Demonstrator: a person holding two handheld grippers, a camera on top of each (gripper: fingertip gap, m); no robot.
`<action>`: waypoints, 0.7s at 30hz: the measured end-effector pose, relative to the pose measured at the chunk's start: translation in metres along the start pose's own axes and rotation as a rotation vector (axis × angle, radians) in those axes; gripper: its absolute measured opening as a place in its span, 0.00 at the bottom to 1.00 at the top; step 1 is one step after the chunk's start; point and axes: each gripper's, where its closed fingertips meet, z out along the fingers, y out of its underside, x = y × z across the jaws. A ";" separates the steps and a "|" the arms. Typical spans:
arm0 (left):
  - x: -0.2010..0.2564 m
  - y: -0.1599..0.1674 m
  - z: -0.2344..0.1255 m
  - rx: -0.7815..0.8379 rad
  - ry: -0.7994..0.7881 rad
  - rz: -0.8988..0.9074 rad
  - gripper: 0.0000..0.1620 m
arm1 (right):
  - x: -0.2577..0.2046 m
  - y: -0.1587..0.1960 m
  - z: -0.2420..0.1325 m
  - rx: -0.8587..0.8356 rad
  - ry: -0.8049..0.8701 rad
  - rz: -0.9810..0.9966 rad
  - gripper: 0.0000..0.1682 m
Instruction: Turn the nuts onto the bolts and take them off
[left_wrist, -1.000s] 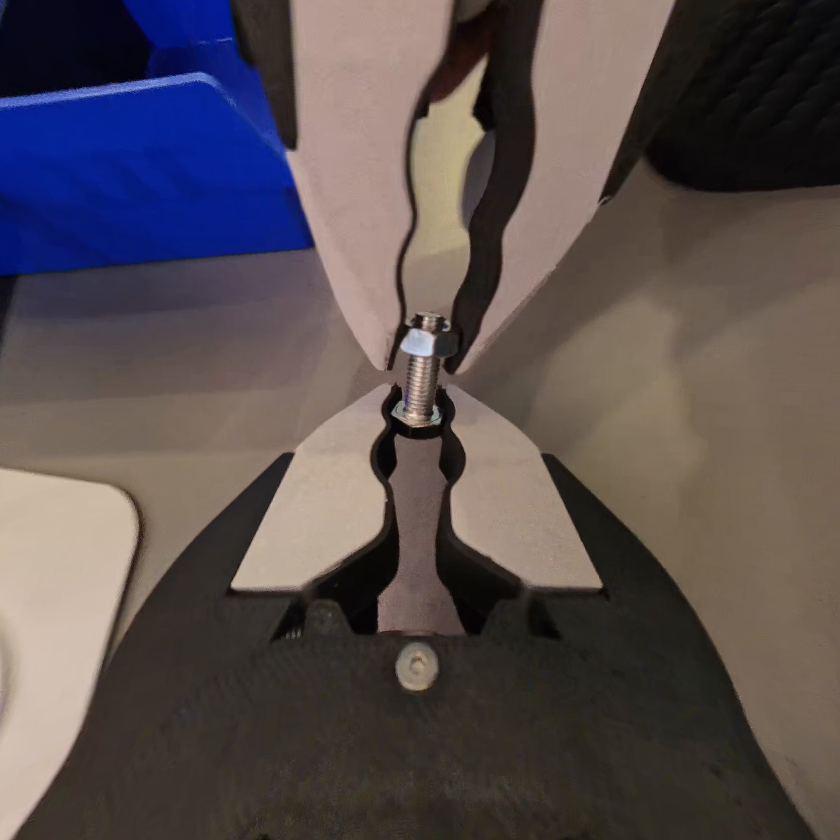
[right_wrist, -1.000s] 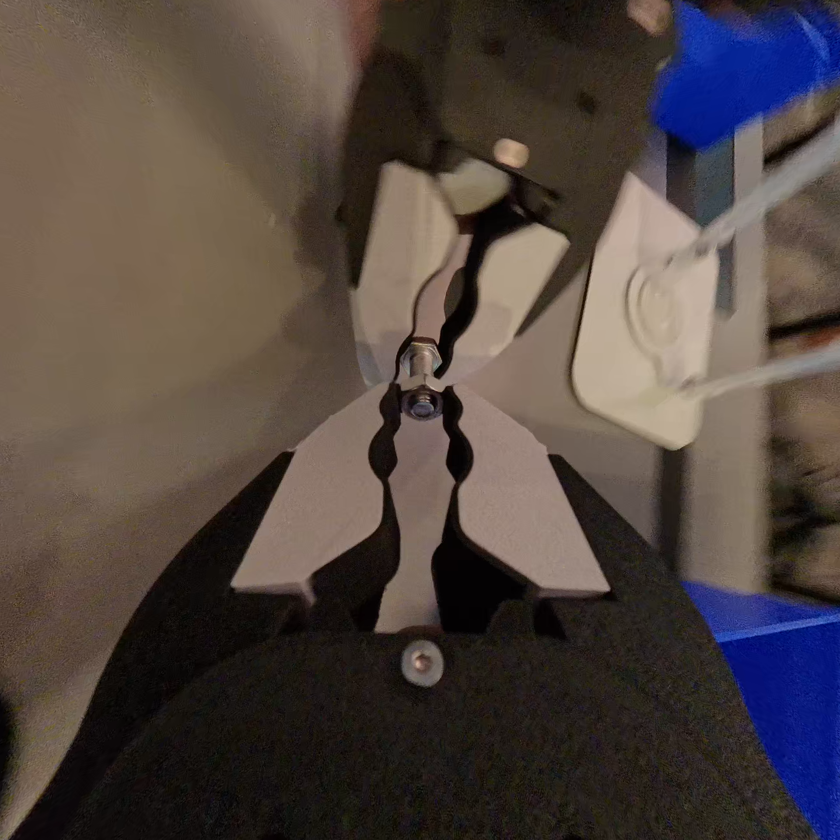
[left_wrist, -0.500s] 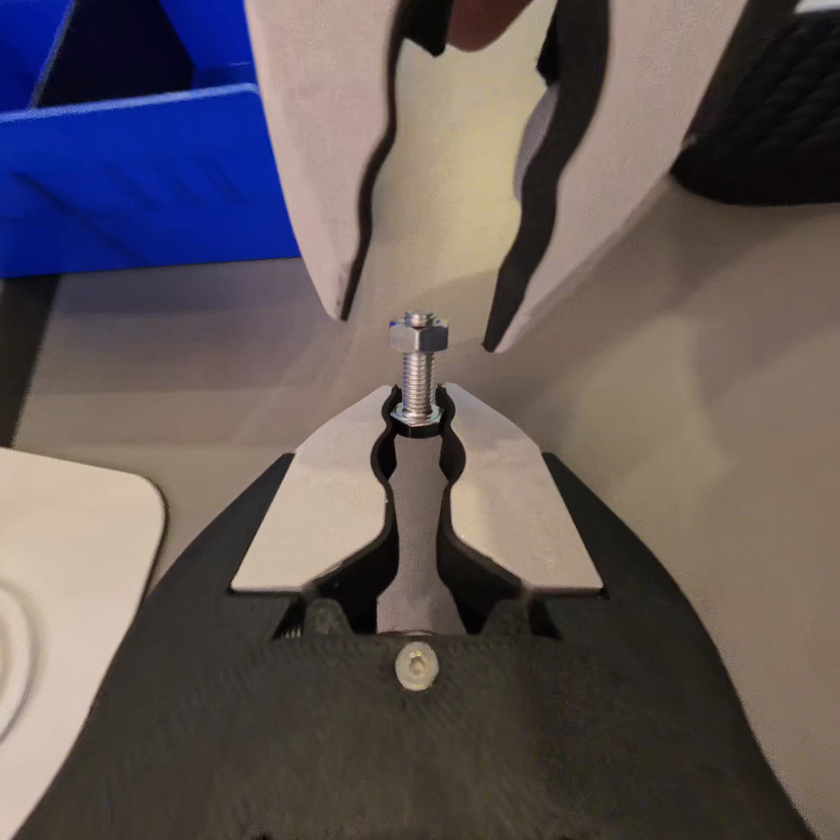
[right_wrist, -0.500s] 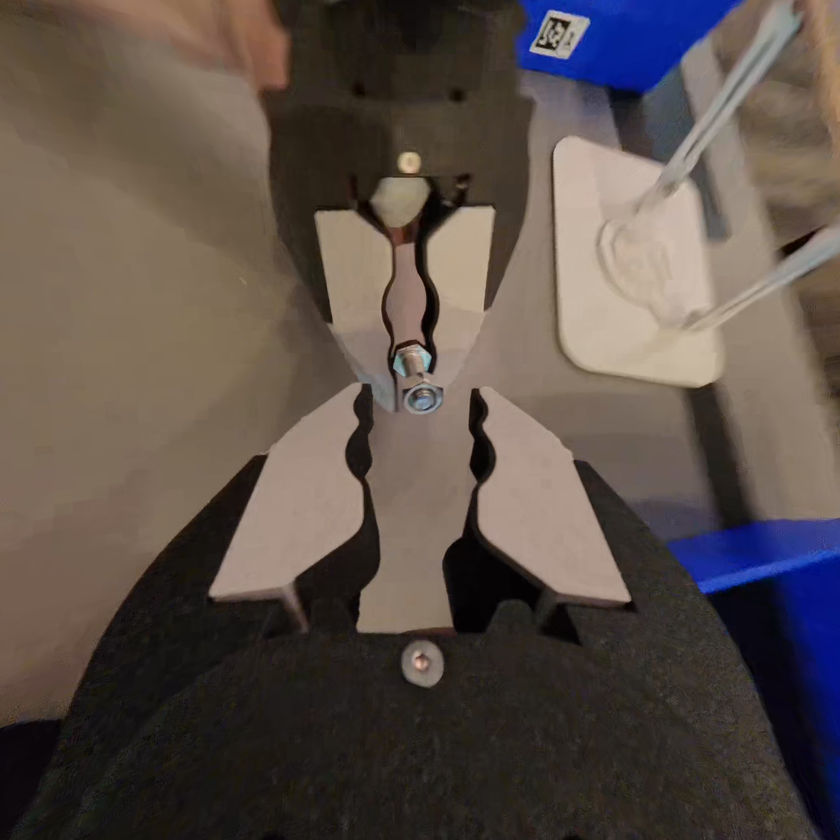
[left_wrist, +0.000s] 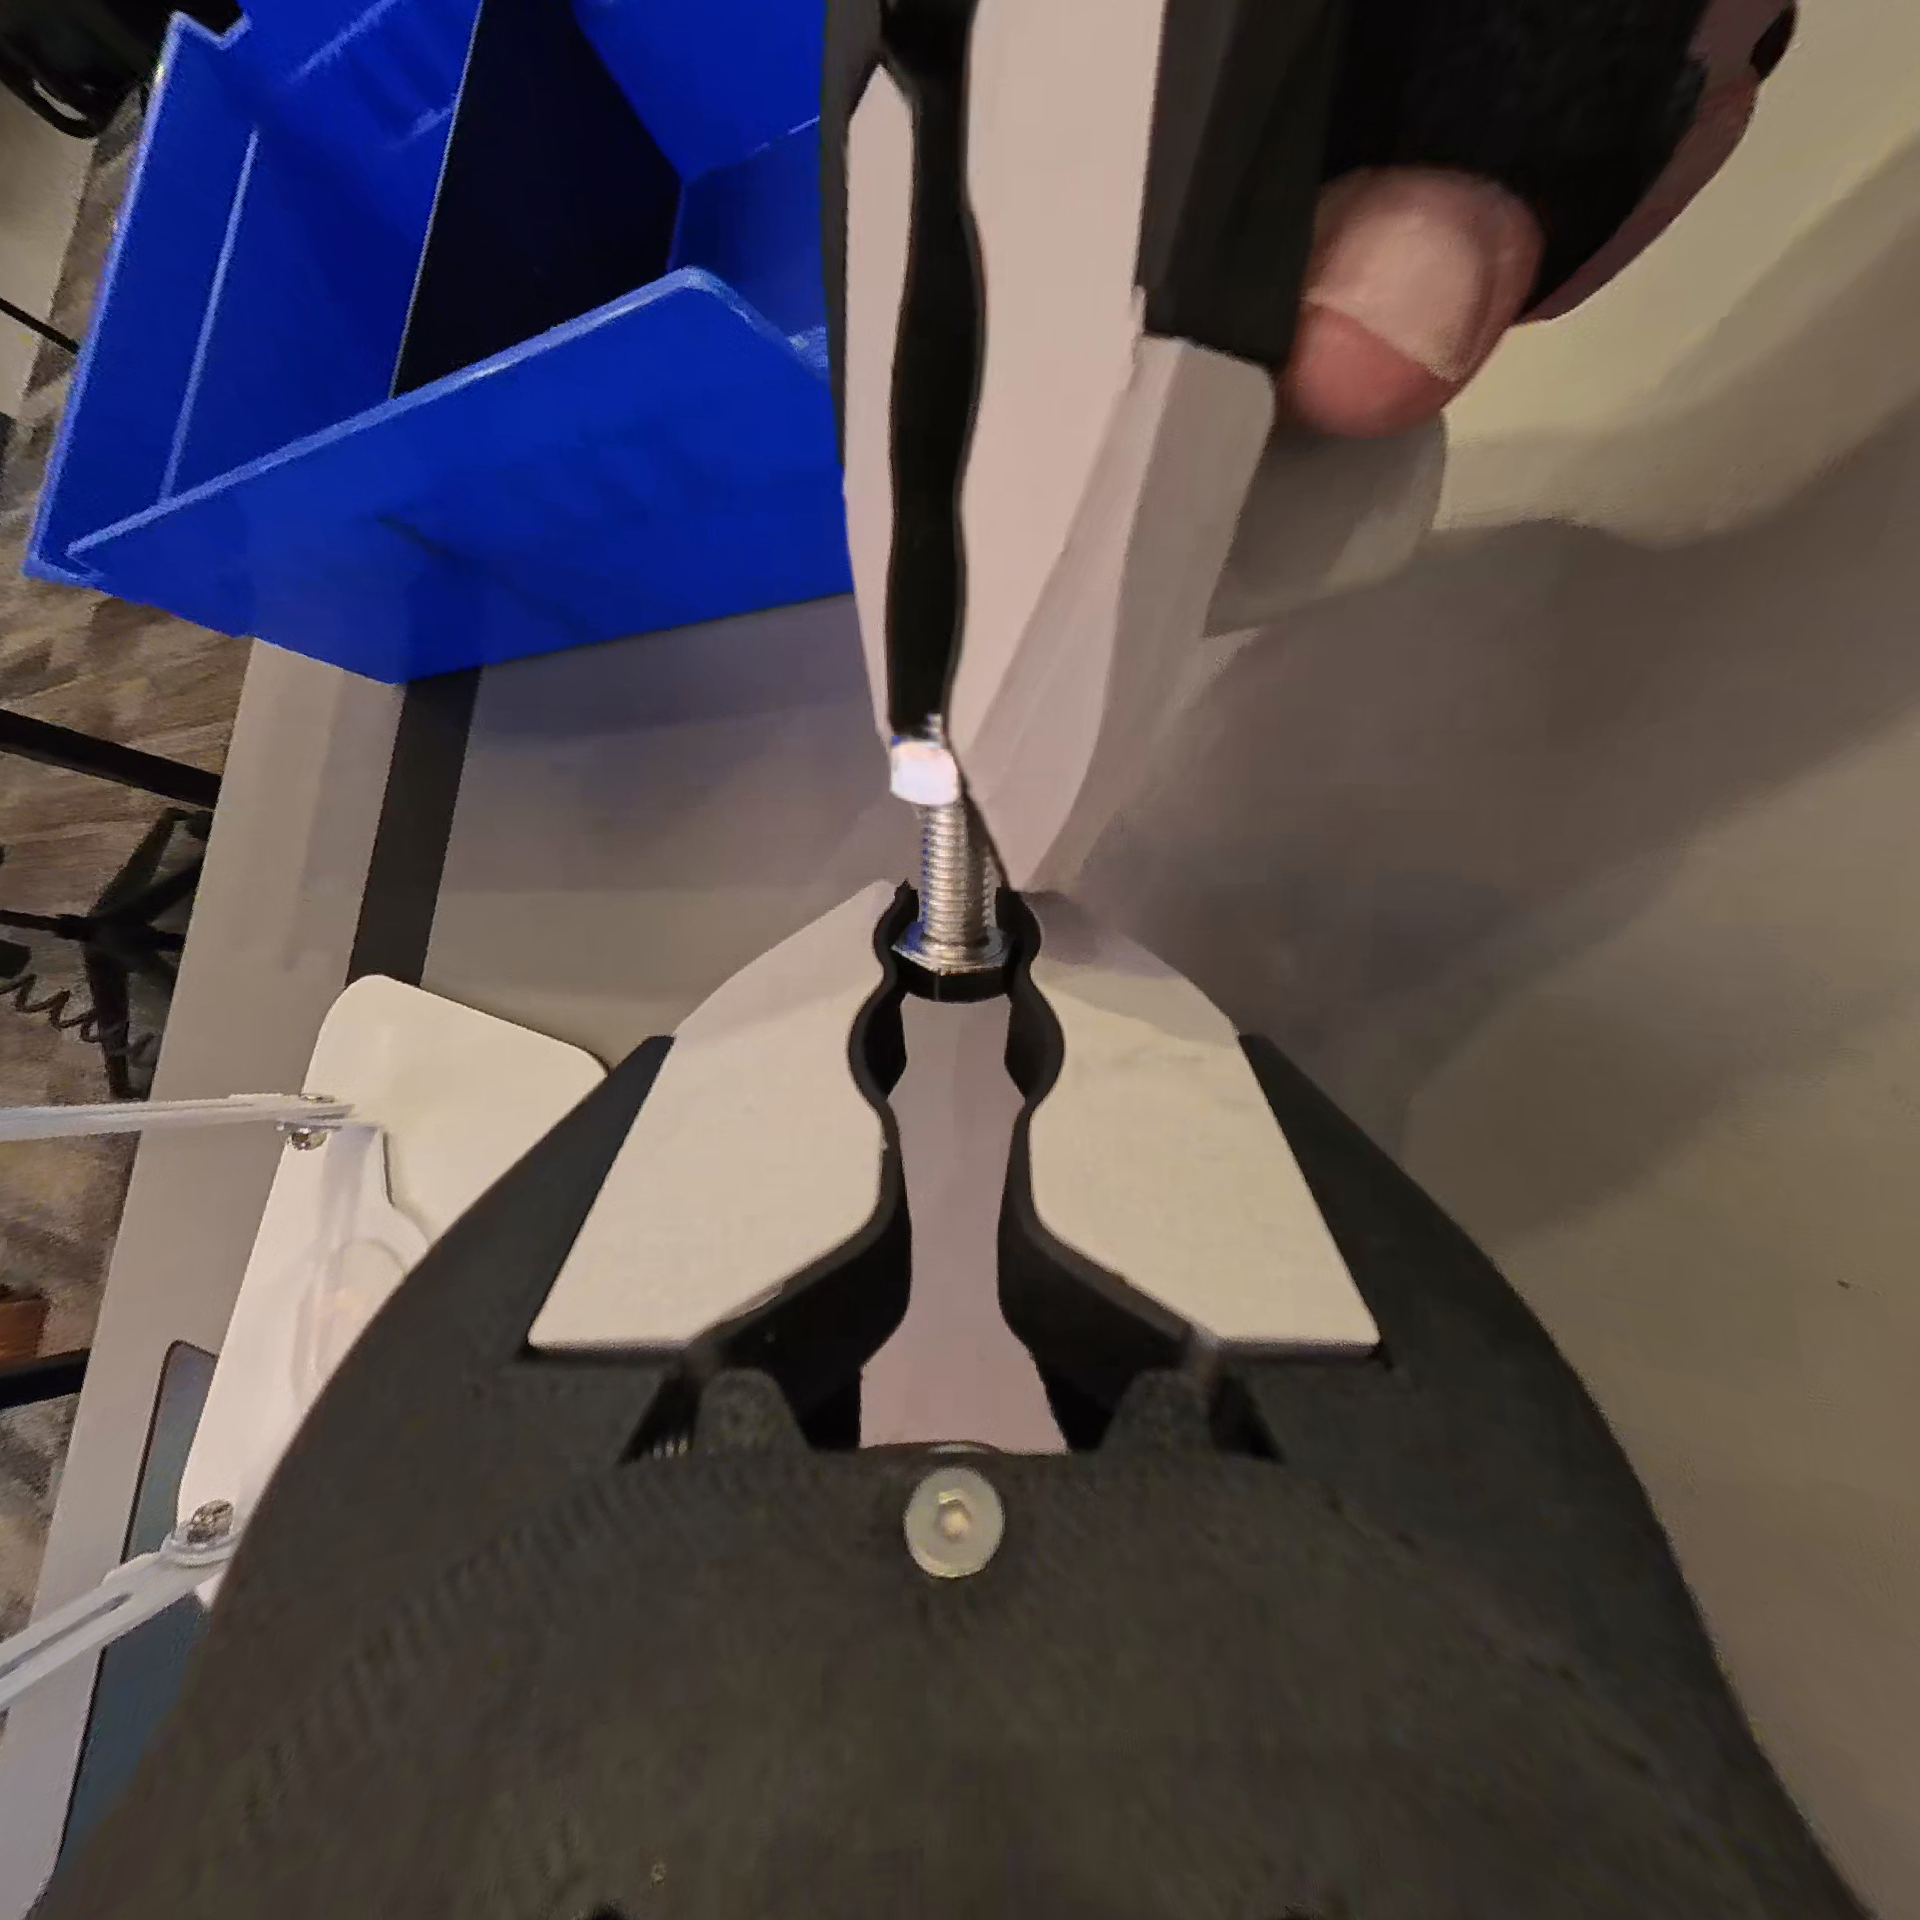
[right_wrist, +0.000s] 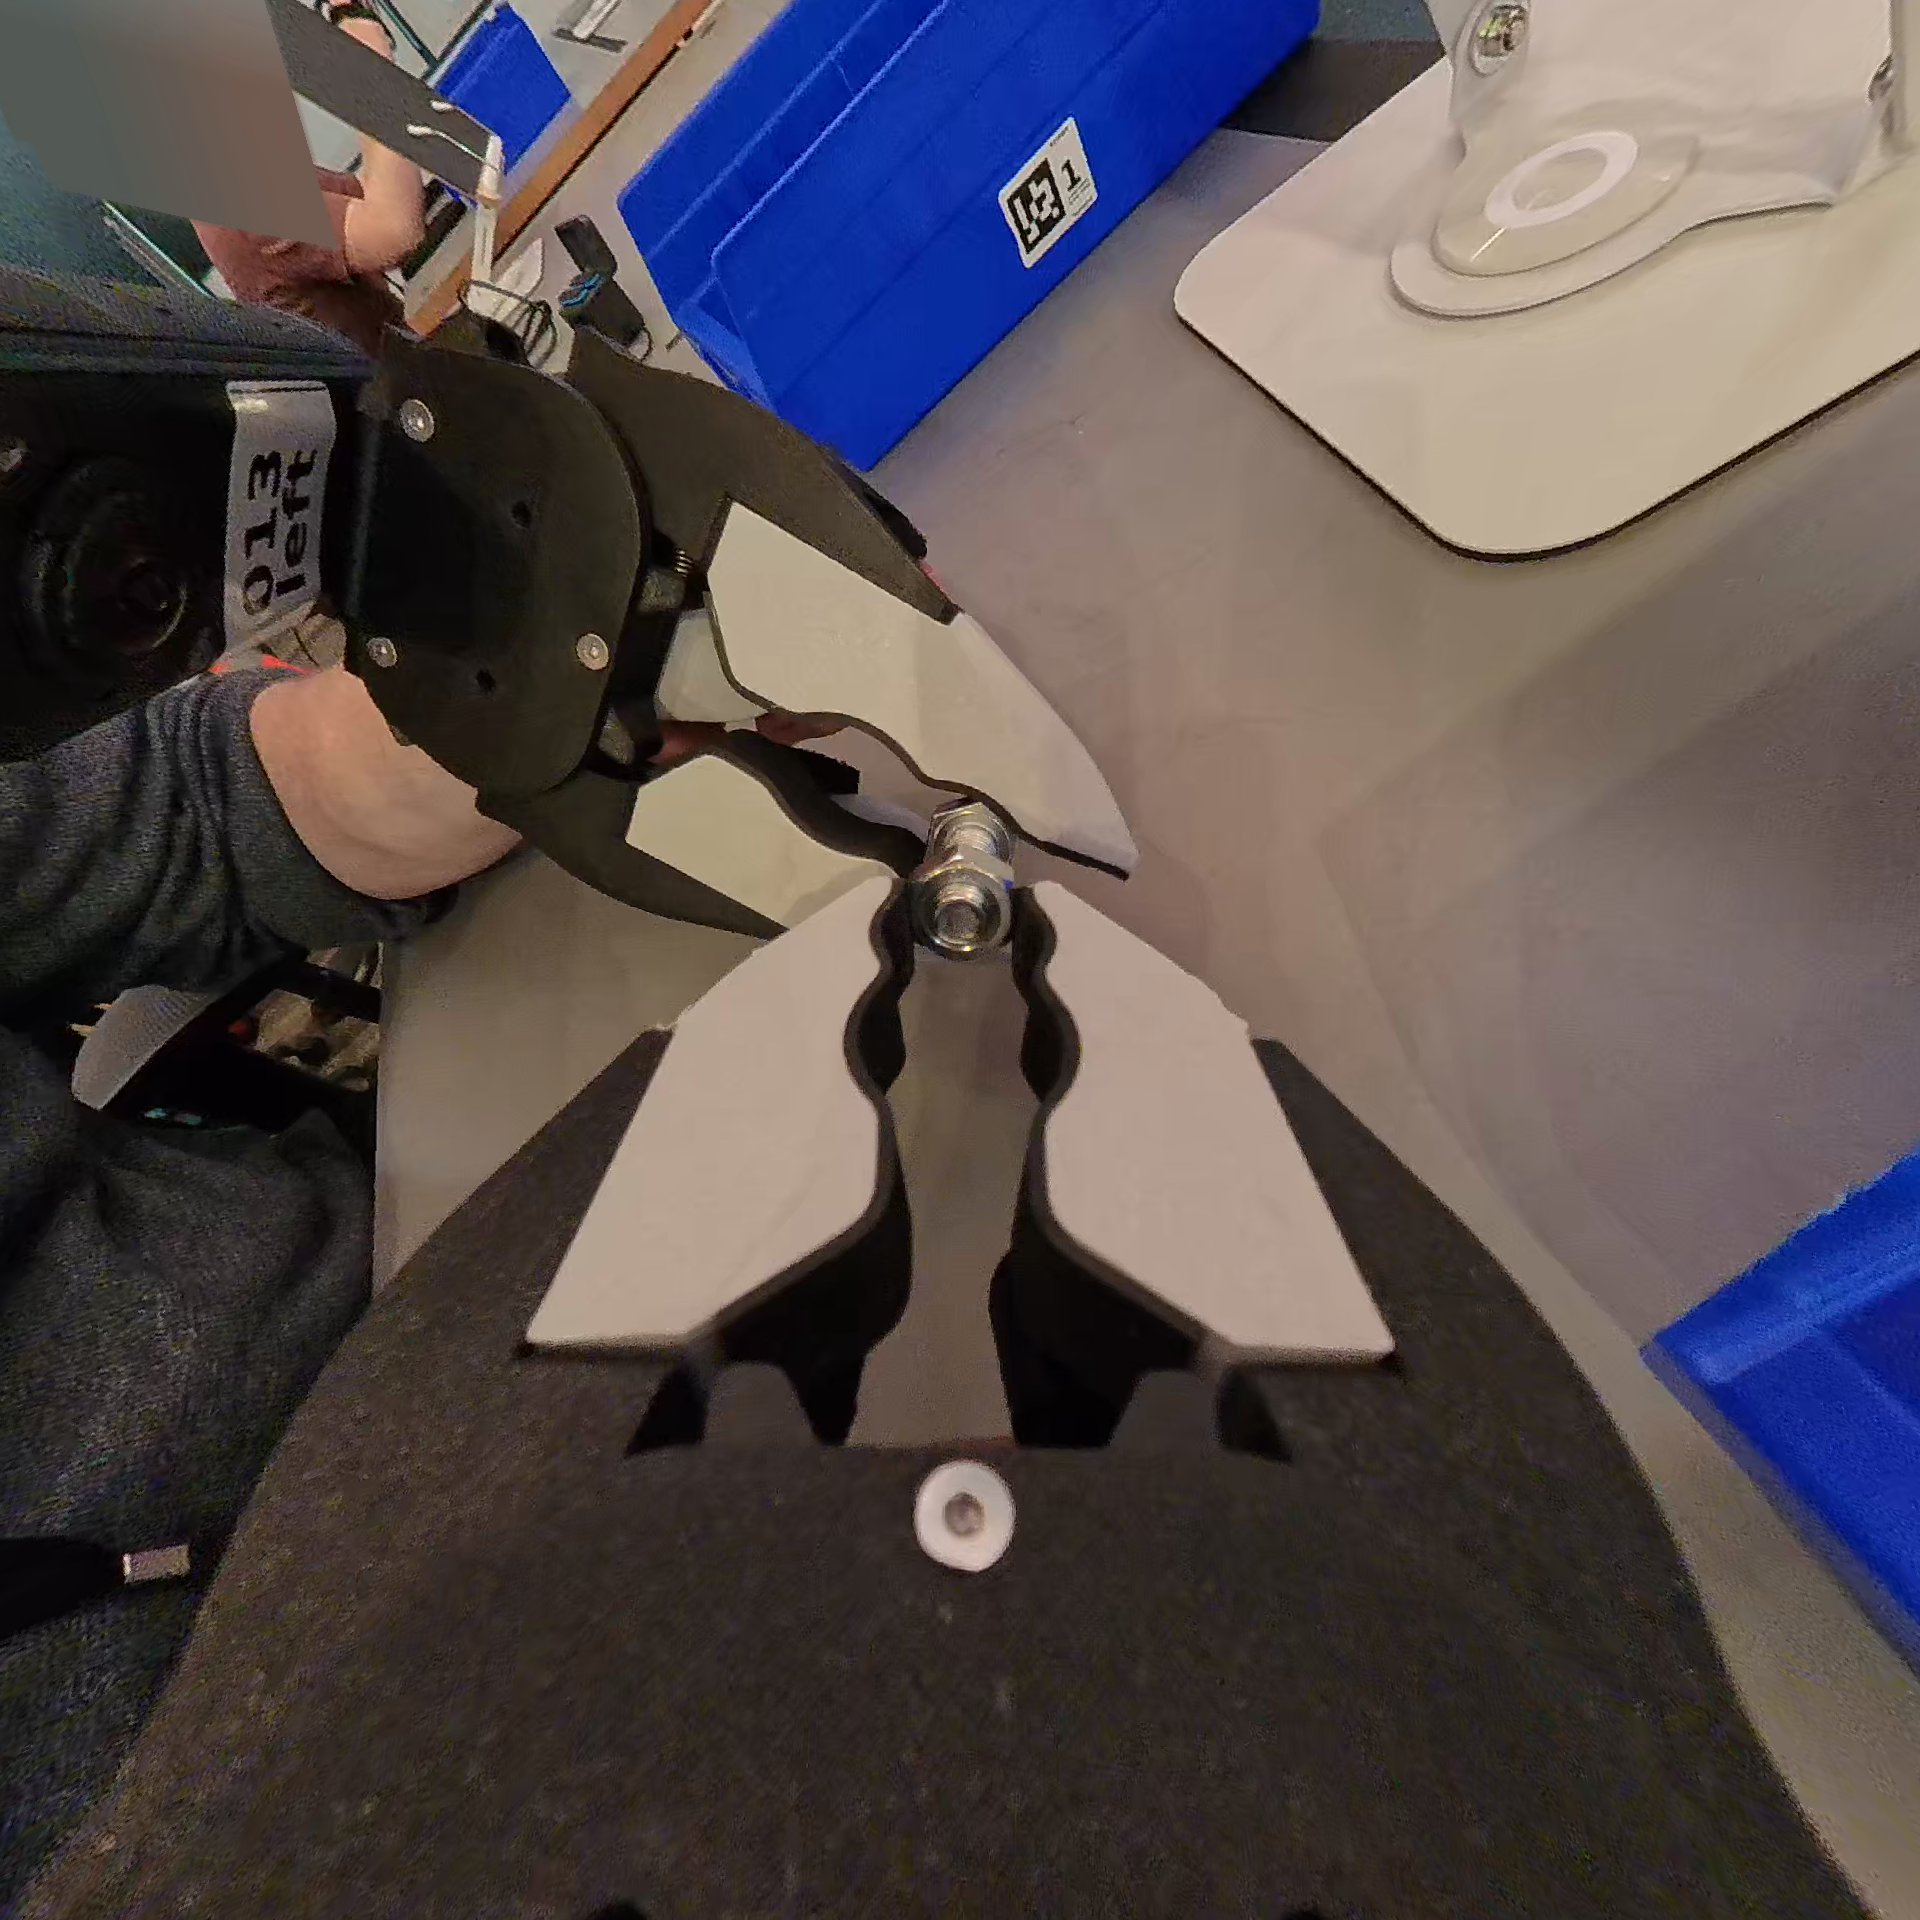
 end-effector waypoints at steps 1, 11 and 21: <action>0.000 0.001 0.000 -0.005 -0.001 0.000 0.09 | 0.000 0.000 0.000 -0.004 0.004 -0.009 0.10; 0.031 -0.001 -0.005 0.050 0.301 -0.123 0.09 | -0.004 0.017 -0.003 -0.360 0.138 -0.918 0.10; 0.055 -0.003 -0.011 0.138 0.567 -0.248 0.09 | 0.001 0.016 -0.004 -0.647 0.266 -1.618 0.25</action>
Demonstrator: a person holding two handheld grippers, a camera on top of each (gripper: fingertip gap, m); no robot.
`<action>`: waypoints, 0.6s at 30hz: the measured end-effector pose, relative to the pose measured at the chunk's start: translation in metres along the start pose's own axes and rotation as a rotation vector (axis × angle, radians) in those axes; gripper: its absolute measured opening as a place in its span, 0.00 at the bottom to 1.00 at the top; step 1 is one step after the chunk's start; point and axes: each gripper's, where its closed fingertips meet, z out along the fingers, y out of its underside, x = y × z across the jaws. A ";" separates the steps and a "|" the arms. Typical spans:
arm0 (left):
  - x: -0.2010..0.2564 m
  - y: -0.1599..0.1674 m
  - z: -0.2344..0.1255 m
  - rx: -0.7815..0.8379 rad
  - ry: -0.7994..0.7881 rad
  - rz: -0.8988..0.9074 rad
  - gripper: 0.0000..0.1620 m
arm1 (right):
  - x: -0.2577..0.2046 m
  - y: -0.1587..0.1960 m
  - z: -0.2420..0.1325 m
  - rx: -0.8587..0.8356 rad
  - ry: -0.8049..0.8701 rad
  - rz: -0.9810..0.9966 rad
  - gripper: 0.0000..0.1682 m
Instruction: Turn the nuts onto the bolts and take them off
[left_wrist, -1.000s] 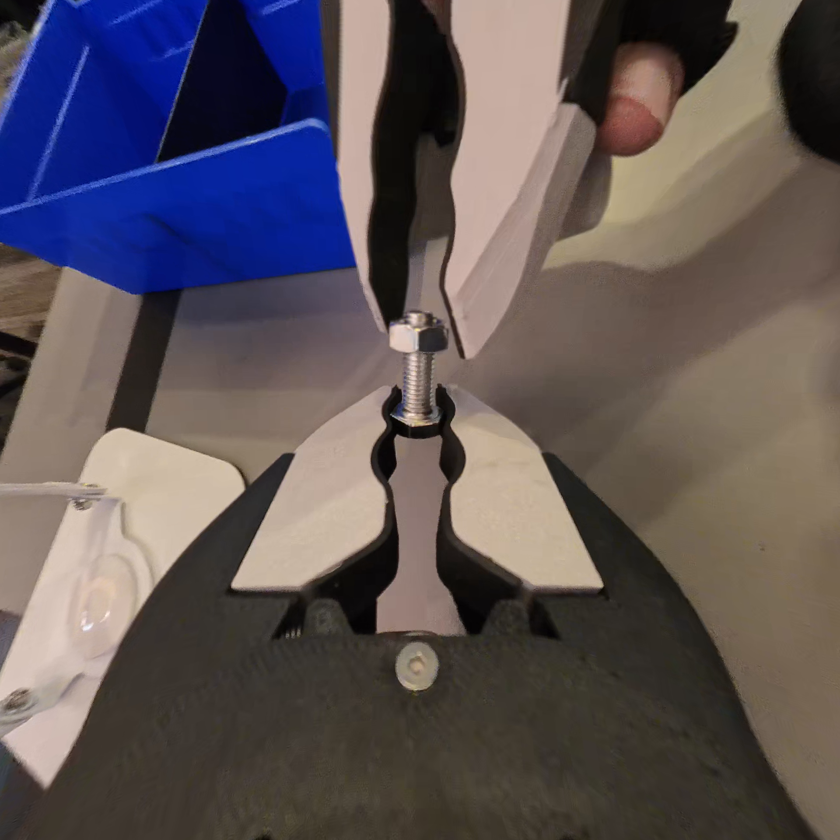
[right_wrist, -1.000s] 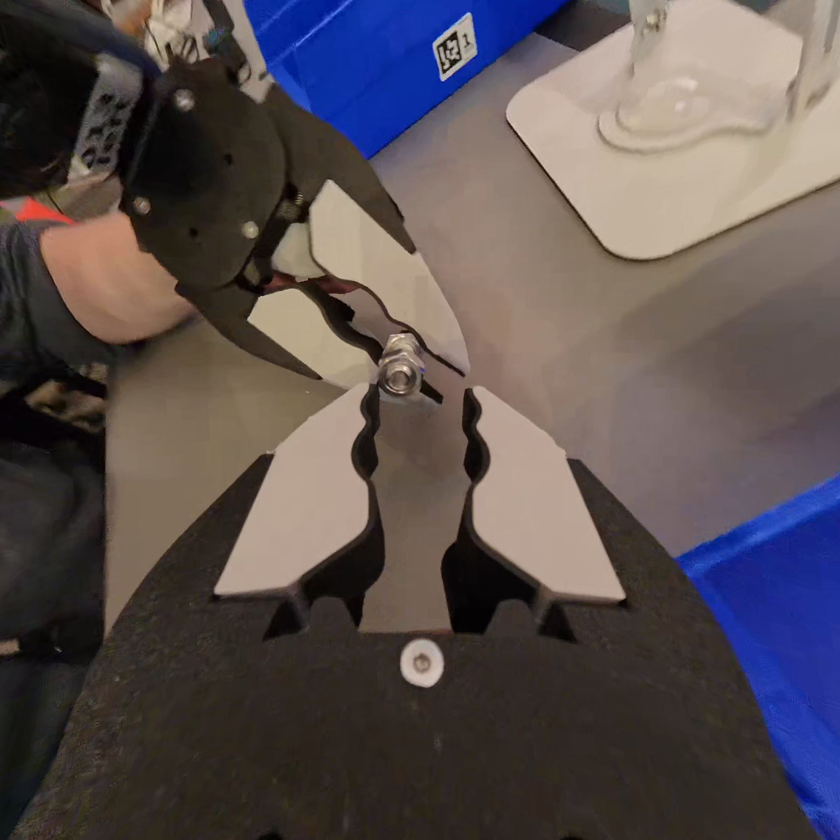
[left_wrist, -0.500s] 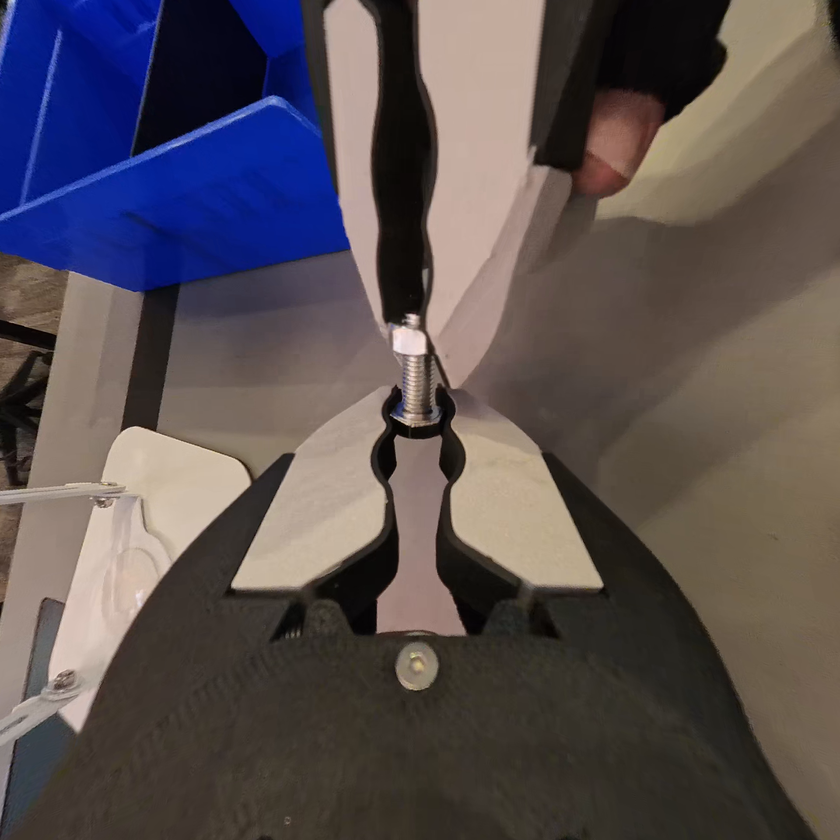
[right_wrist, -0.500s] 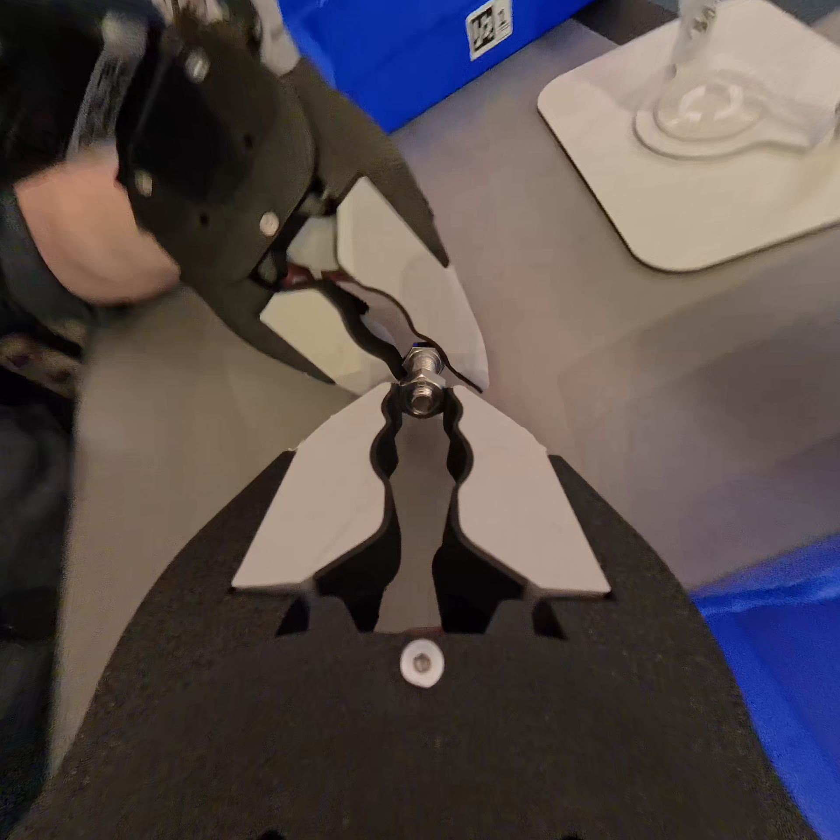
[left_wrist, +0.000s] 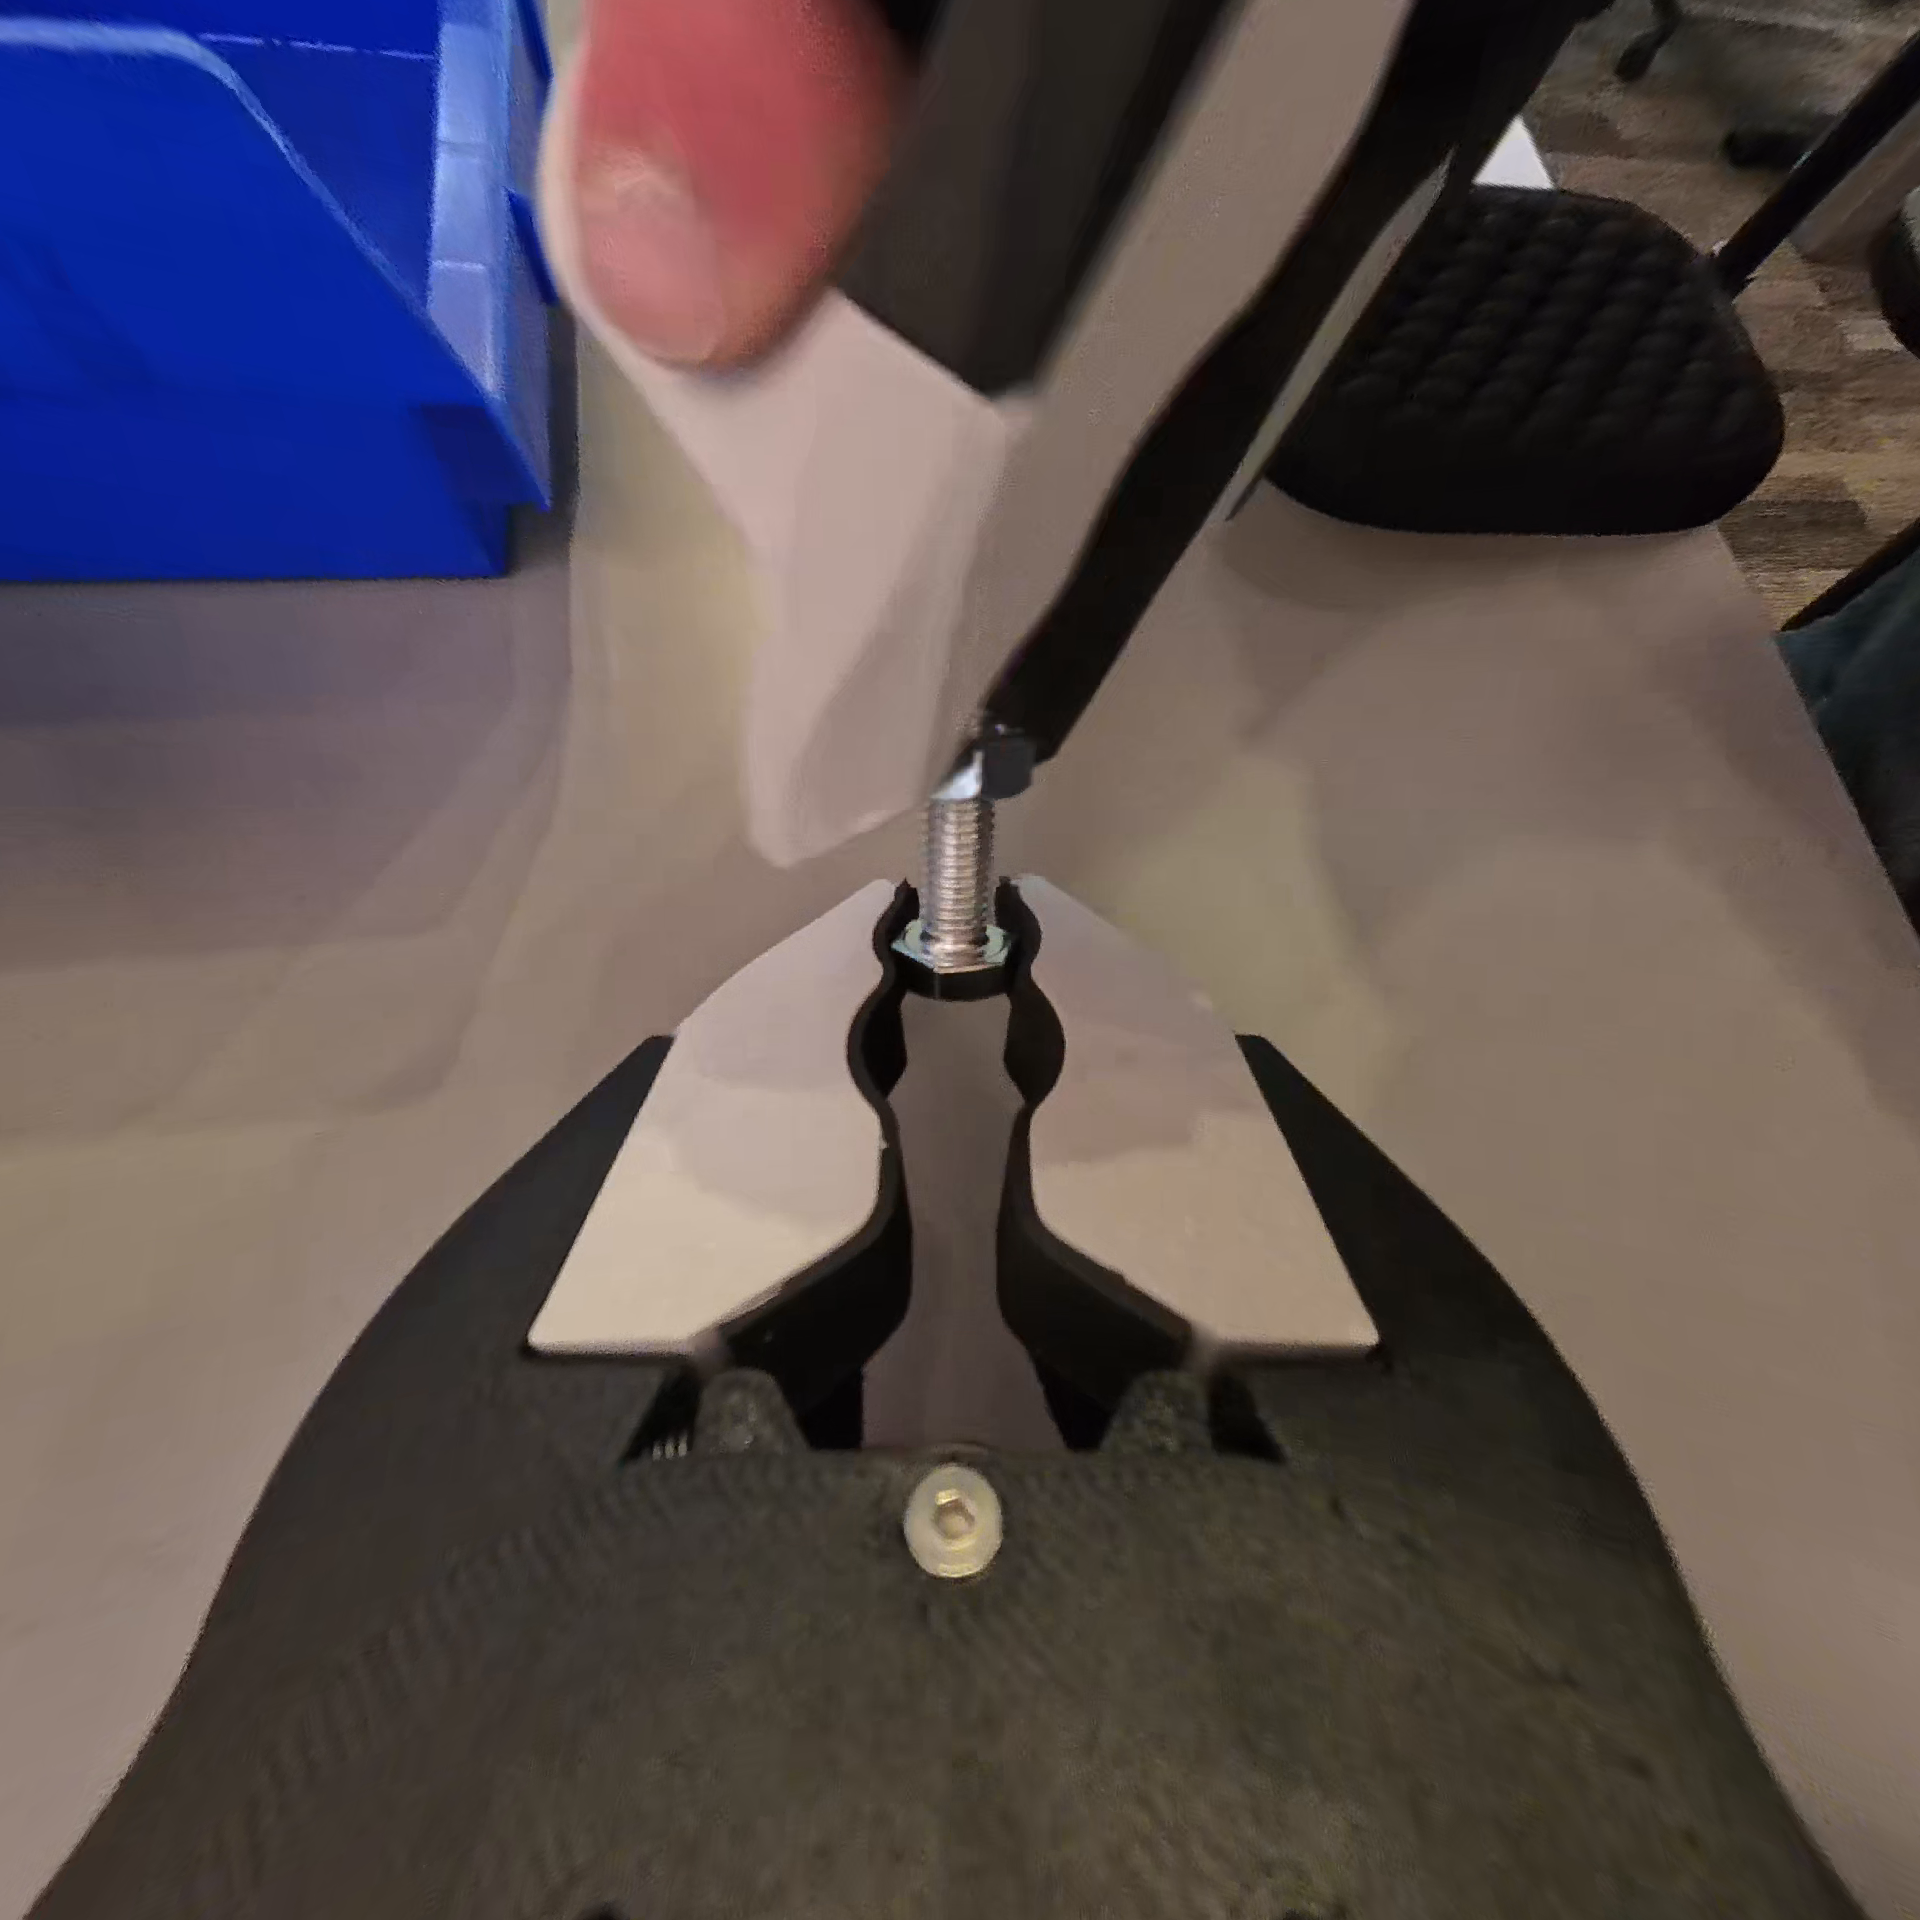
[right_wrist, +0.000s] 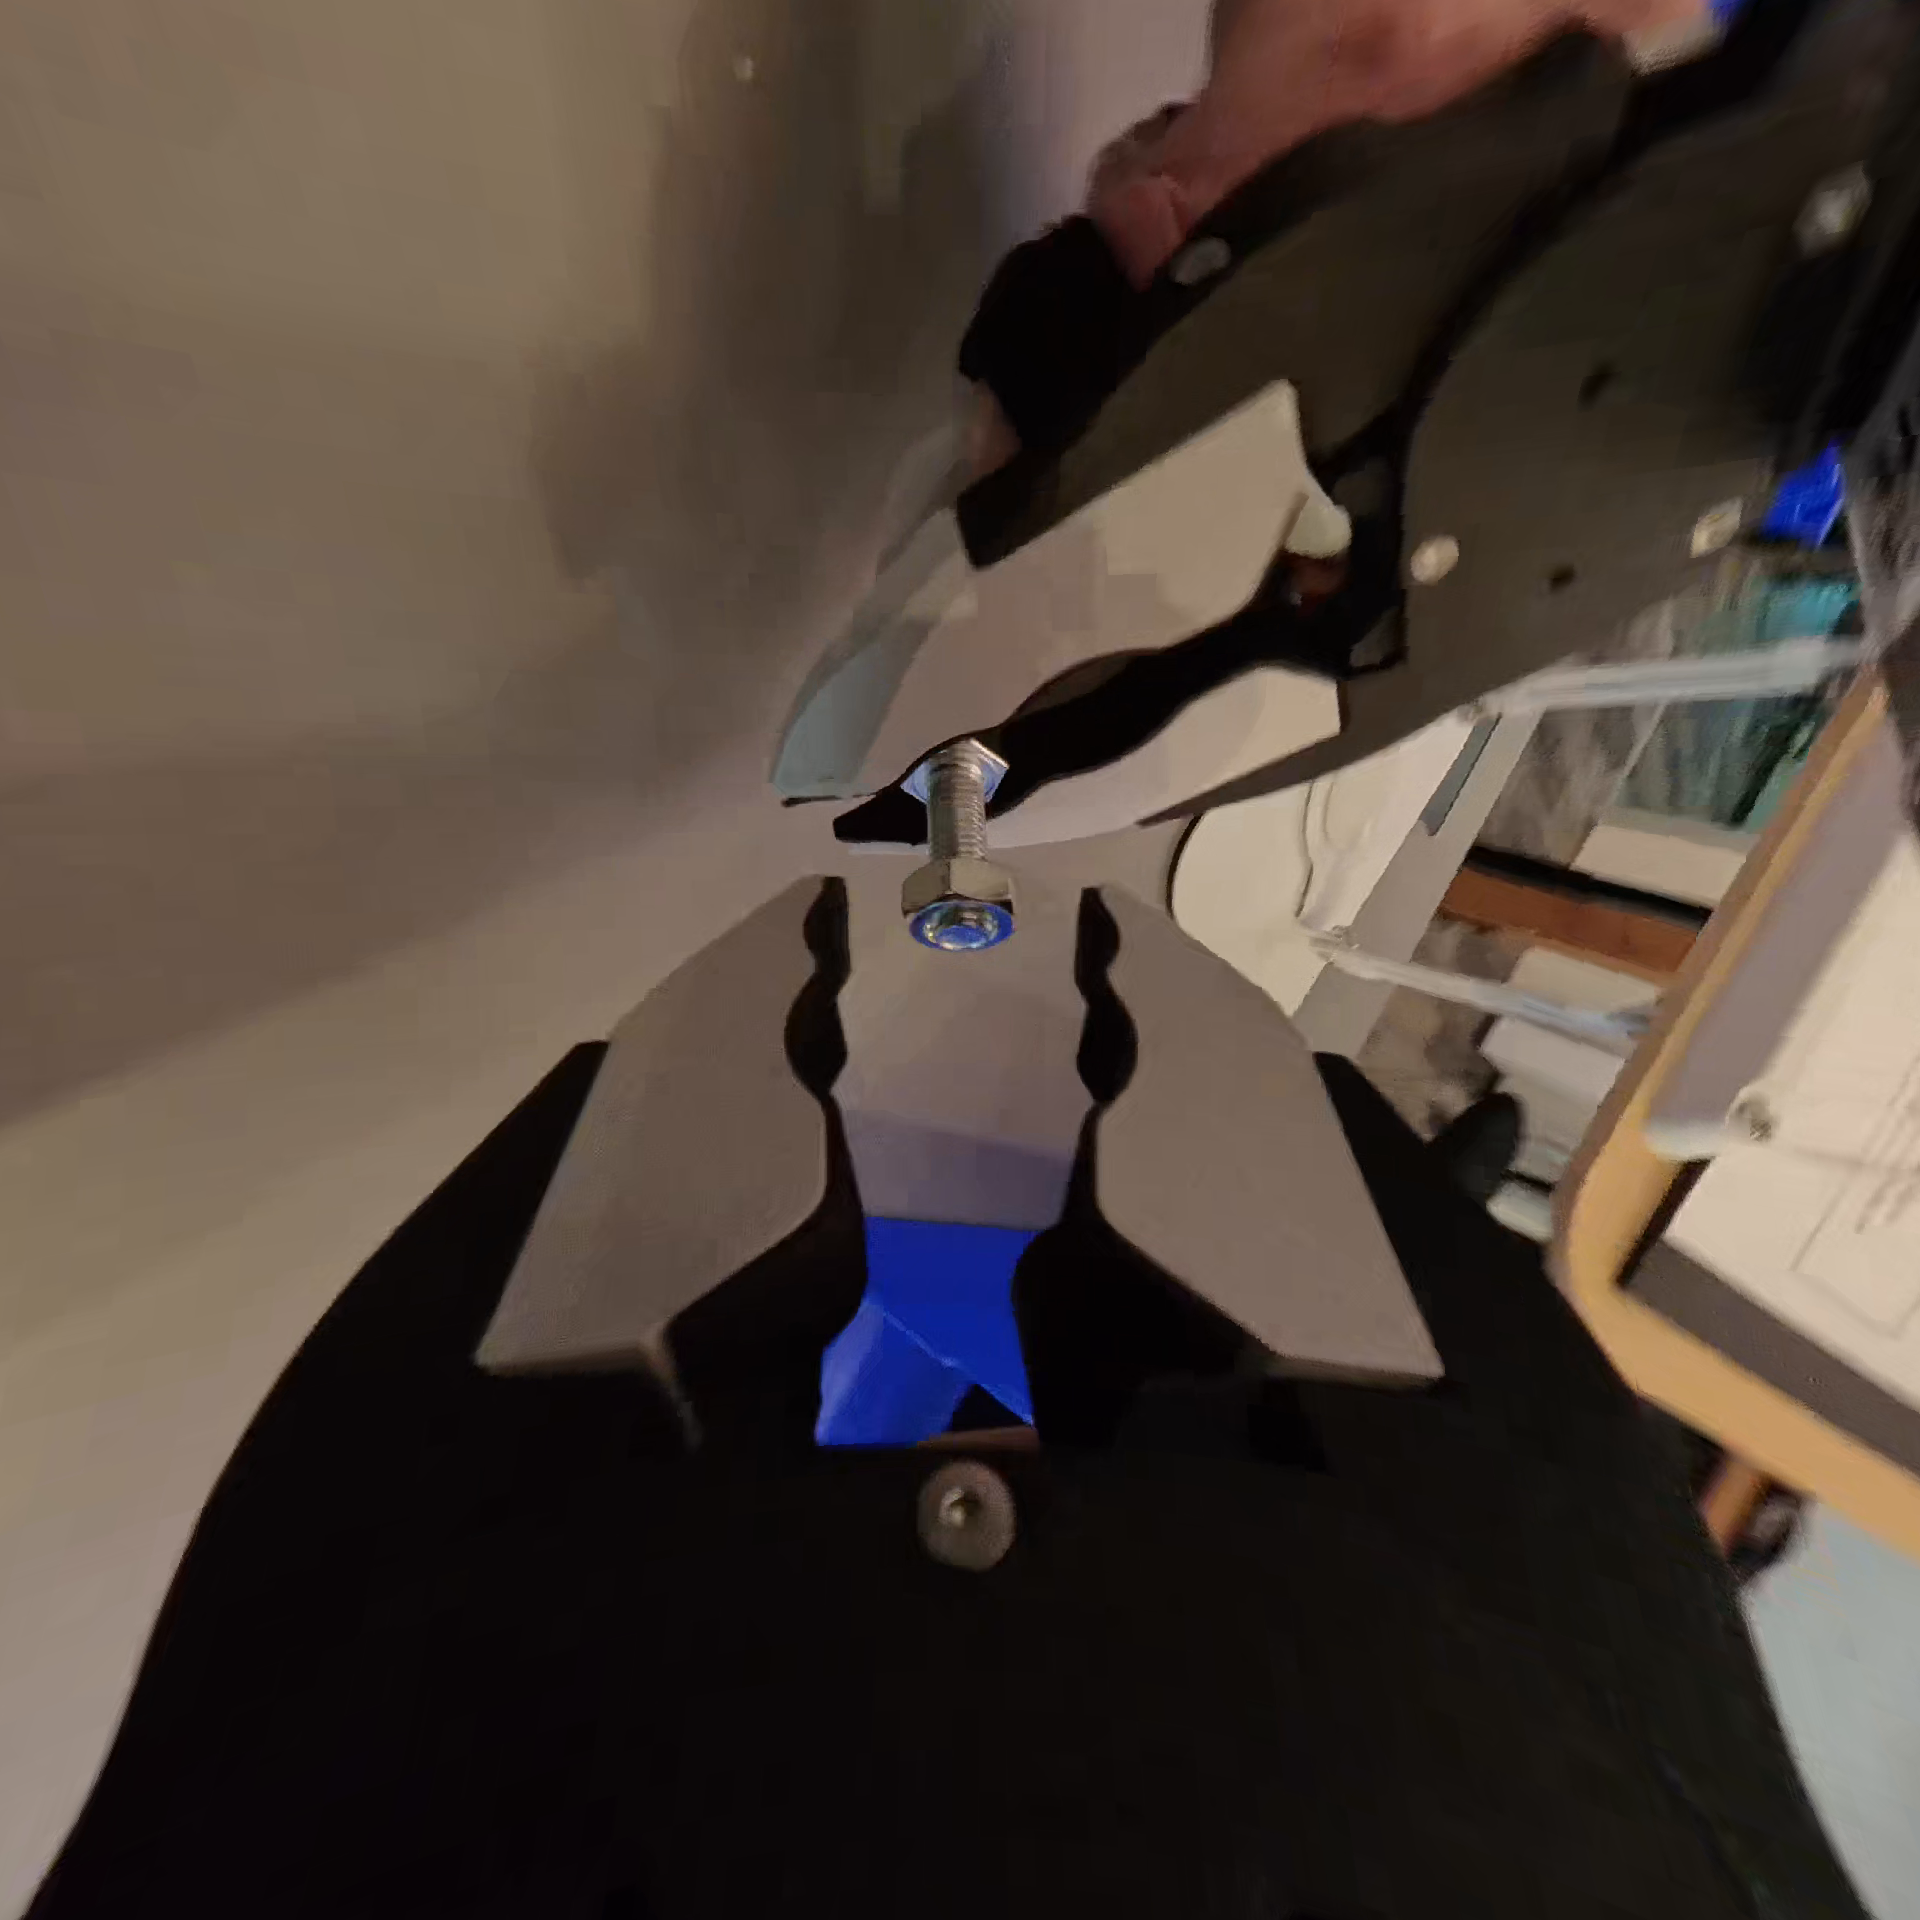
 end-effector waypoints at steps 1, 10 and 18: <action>-0.002 -0.002 -0.001 0.007 -0.019 0.005 0.09 | 0.001 0.001 -0.001 0.018 -0.005 0.071 0.26; -0.035 -0.009 -0.011 0.007 -0.298 0.075 0.09 | 0.008 0.013 -0.008 0.332 -0.113 1.152 0.21; -0.045 -0.011 -0.009 -0.059 -0.458 0.174 0.09 | 0.007 0.006 -0.006 0.559 -0.261 1.559 0.18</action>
